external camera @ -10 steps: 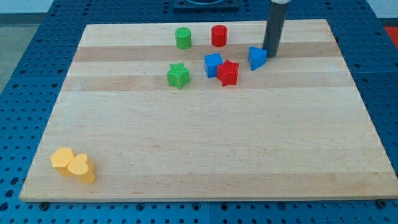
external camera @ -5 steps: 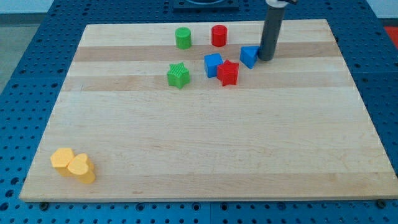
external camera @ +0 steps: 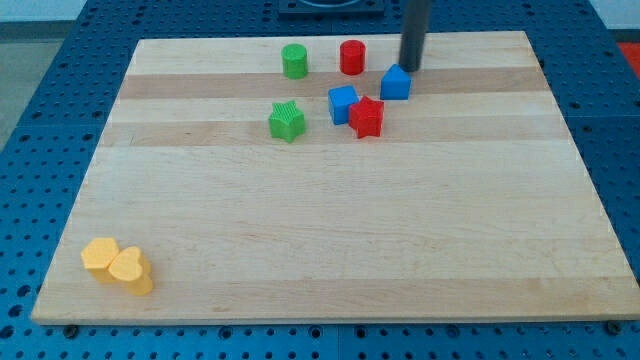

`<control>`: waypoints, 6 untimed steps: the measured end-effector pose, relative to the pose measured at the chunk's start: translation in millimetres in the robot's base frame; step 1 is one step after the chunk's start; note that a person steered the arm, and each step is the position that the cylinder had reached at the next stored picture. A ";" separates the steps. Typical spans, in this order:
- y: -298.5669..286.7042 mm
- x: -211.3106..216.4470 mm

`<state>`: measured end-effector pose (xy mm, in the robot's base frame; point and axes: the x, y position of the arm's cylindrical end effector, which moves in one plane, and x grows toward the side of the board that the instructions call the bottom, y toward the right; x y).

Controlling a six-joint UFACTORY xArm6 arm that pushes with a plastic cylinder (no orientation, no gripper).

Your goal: Slide the blue triangle towards the top left side of the board

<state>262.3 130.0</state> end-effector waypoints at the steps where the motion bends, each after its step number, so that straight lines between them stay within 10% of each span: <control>1: 16.2 6.4; 6: -63.5 42.7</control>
<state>305.0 66.5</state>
